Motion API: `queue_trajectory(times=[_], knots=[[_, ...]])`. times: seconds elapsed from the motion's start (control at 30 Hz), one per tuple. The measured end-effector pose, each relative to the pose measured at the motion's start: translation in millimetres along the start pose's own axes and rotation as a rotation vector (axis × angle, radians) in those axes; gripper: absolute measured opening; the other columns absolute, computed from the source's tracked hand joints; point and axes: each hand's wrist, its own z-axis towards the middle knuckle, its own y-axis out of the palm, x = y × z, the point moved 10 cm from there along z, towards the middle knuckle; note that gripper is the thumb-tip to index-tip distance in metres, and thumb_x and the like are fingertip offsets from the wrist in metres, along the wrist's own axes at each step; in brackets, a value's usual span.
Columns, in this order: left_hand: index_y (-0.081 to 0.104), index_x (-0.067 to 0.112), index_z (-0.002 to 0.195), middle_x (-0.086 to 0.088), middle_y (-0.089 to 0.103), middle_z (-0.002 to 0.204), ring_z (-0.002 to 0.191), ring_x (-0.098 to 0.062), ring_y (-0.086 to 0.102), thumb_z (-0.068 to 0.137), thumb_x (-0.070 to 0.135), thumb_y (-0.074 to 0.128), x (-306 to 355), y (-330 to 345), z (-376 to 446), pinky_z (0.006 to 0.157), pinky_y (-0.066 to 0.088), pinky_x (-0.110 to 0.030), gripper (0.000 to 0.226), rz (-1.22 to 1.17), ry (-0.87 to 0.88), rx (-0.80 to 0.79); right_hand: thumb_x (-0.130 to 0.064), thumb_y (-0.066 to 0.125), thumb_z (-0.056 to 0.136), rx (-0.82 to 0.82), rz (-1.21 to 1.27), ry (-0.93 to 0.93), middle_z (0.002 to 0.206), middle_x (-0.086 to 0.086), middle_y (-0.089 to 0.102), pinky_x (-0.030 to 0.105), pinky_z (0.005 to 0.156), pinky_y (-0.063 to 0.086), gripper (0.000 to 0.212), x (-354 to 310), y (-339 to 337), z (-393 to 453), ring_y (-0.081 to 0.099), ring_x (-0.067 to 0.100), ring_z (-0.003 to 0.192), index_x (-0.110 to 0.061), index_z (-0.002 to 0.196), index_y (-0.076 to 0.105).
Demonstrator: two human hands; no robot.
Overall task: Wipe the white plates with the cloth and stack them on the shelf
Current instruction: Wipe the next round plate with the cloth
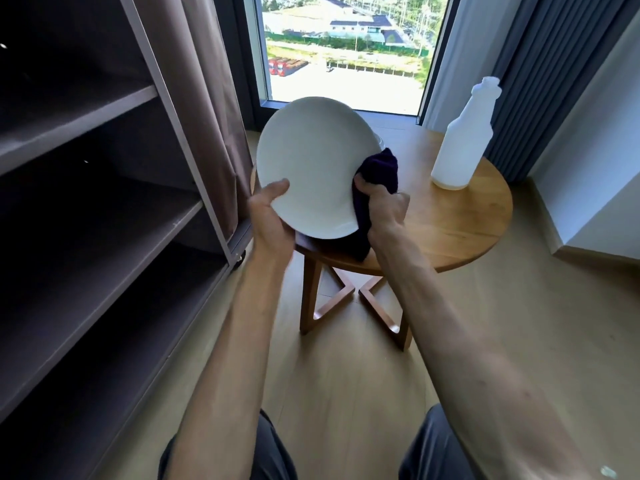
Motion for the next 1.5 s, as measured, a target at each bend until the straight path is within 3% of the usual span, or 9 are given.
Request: queue_trajectory(times=[0.17, 0.3, 0.43, 0.63, 0.73, 0.97, 1.13, 1.3, 1.5], knots=[[0.035, 0.017, 0.154, -0.003, 0.053, 0.143, 0.121, -0.012, 0.059, 0.09, 0.001, 0.065, -9, 11, -25, 0.089, 0.049, -0.008, 0.072, 0.376, 0.282, 0.174, -0.011, 0.084, 0.078, 0.054, 0.243, 0.155, 0.089, 0.007, 0.074, 0.034, 0.069, 0.062, 0.022, 34, 27, -13, 0.072, 0.026, 0.08, -0.008, 0.092, 0.067], [0.046, 0.014, 0.145, -0.005, 0.059, 0.131, 0.11, -0.012, 0.062, 0.096, 0.0, 0.06, 24, 3, -15, 0.085, 0.059, -0.018, 0.053, 0.478, 0.283, 0.131, -0.01, 0.085, 0.078, -0.036, 0.292, 0.123, 0.103, 0.012, 0.076, 0.042, 0.08, 0.063, 0.032, 35, 28, -11, 0.074, 0.028, 0.09, -0.007, 0.106, 0.069], [0.055, 0.03, 0.128, 0.001, 0.062, 0.123, 0.118, -0.02, 0.058, 0.093, 0.007, 0.061, 68, 13, -10, 0.086, 0.059, -0.027, 0.042, 0.802, 0.288, -0.198, -0.009, 0.083, 0.079, -0.089, 0.167, -0.019, 0.103, 0.009, 0.075, 0.043, 0.084, 0.062, 0.024, 12, 12, 4, 0.073, 0.03, 0.096, -0.011, 0.1, 0.07], [0.046, 0.018, 0.149, -0.005, 0.061, 0.14, 0.122, -0.017, 0.062, 0.094, -0.004, 0.06, 21, 12, -26, 0.104, 0.054, -0.036, 0.061, 0.345, 0.167, 0.117, -0.007, 0.083, 0.079, 0.083, 0.258, -0.017, 0.083, 0.001, 0.073, 0.032, 0.068, 0.059, 0.015, 4, 9, -8, 0.071, 0.022, 0.079, -0.015, 0.081, 0.069], [0.042, 0.011, 0.151, -0.004, 0.058, 0.139, 0.118, -0.013, 0.061, 0.095, 0.001, 0.061, 13, 17, -36, 0.092, 0.055, -0.016, 0.06, 0.378, 0.189, 0.156, -0.006, 0.084, 0.078, 0.033, 0.271, -0.027, 0.086, 0.002, 0.074, 0.034, 0.071, 0.061, 0.017, -2, 13, -13, 0.071, 0.022, 0.081, -0.014, 0.084, 0.07], [0.06, 0.016, 0.123, -0.003, 0.07, 0.111, 0.109, -0.021, 0.066, 0.091, -0.01, 0.056, 72, 19, 2, 0.079, 0.056, -0.029, 0.041, 0.881, 0.038, -0.272, -0.024, 0.095, 0.061, -0.099, -0.267, -0.283, 0.082, 0.003, 0.073, 0.045, 0.079, 0.061, 0.03, -75, 3, 12, 0.068, 0.022, 0.079, -0.015, 0.076, 0.071], [0.056, 0.014, 0.141, -0.006, 0.069, 0.127, 0.113, -0.018, 0.066, 0.091, -0.006, 0.062, 45, -5, -31, 0.092, 0.059, -0.031, 0.054, 0.392, 0.153, 0.2, -0.02, 0.093, 0.064, 0.058, -0.092, -0.217, 0.077, 0.001, 0.071, 0.044, 0.08, 0.062, 0.027, -54, -2, 6, 0.07, 0.026, 0.081, -0.016, 0.07, 0.067], [0.048, 0.01, 0.146, -0.005, 0.063, 0.135, 0.119, -0.02, 0.063, 0.095, -0.006, 0.06, 2, -1, -52, 0.111, 0.049, -0.042, 0.054, 0.192, 0.106, 0.331, -0.017, 0.094, 0.063, 0.039, 0.002, -0.072, 0.088, 0.006, 0.074, 0.047, 0.084, 0.062, 0.03, -17, 2, -2, 0.072, 0.028, 0.087, -0.014, 0.078, 0.069], [0.061, 0.021, 0.116, -0.006, 0.069, 0.116, 0.118, -0.031, 0.063, 0.089, -0.005, 0.061, 61, 9, -15, 0.085, 0.056, -0.035, 0.038, 0.84, 0.012, -0.313, -0.024, 0.095, 0.06, -0.21, -0.322, -0.319, 0.091, 0.005, 0.076, 0.045, 0.085, 0.061, 0.035, -70, 9, -1, 0.073, 0.024, 0.089, -0.012, 0.087, 0.076]])
